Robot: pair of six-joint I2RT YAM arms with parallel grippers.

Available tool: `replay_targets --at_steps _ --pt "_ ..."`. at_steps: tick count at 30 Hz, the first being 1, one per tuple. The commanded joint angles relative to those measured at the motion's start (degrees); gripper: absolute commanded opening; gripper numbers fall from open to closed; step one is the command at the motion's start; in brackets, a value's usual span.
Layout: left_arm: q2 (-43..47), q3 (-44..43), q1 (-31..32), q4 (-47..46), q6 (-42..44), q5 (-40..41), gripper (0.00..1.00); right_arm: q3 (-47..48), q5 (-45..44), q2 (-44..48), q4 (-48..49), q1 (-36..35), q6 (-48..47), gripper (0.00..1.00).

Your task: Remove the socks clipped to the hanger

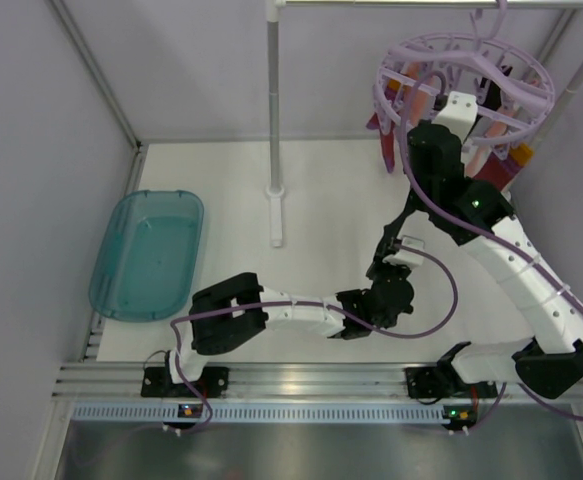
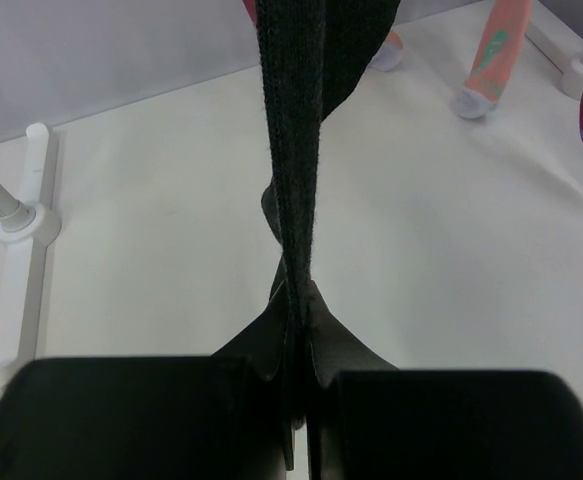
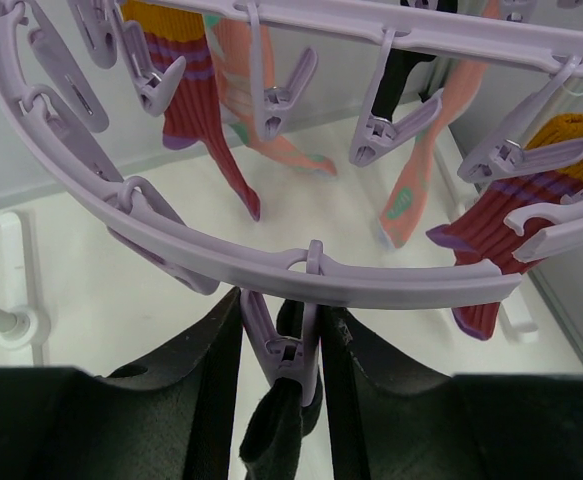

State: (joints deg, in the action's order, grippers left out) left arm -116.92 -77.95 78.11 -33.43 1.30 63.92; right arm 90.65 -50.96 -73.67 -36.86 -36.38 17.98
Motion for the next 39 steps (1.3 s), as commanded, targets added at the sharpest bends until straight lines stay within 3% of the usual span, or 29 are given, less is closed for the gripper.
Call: replay_targets --at_steps 1,27,31,32,33,35,38,39 --pt "-0.7 -1.9 0.6 -1.8 0.5 0.9 0.00 1.8 -1.4 -0.2 2.0 -0.9 -0.9 0.00" --pt "0.7 -2.0 0.0 -1.9 3.5 0.9 0.00 -0.9 4.6 3.2 4.6 0.4 -0.2 0.00" --pt "1.1 -2.2 0.0 -2.0 4.0 0.9 0.00 0.3 4.6 2.6 1.6 1.5 0.1 0.00" --pt "1.2 -2.2 0.0 -1.9 4.0 0.9 0.00 0.8 4.8 2.0 1.0 1.7 0.6 0.02" --pt "1.3 -2.1 0.0 -1.9 4.0 0.8 0.00 0.9 4.8 1.9 0.7 2.2 0.6 0.14" --pt "1.6 -1.8 0.0 -2.0 3.5 0.6 0.00 0.8 5.1 1.9 0.7 2.4 0.6 0.20" --pt "1.6 -1.8 0.0 -1.9 3.6 0.8 0.00 0.9 5.3 1.9 0.4 2.5 0.5 0.43" --pt "1.7 -1.7 0.0 -1.9 3.6 0.9 0.00 1.0 5.3 1.8 0.2 2.5 0.5 0.44"
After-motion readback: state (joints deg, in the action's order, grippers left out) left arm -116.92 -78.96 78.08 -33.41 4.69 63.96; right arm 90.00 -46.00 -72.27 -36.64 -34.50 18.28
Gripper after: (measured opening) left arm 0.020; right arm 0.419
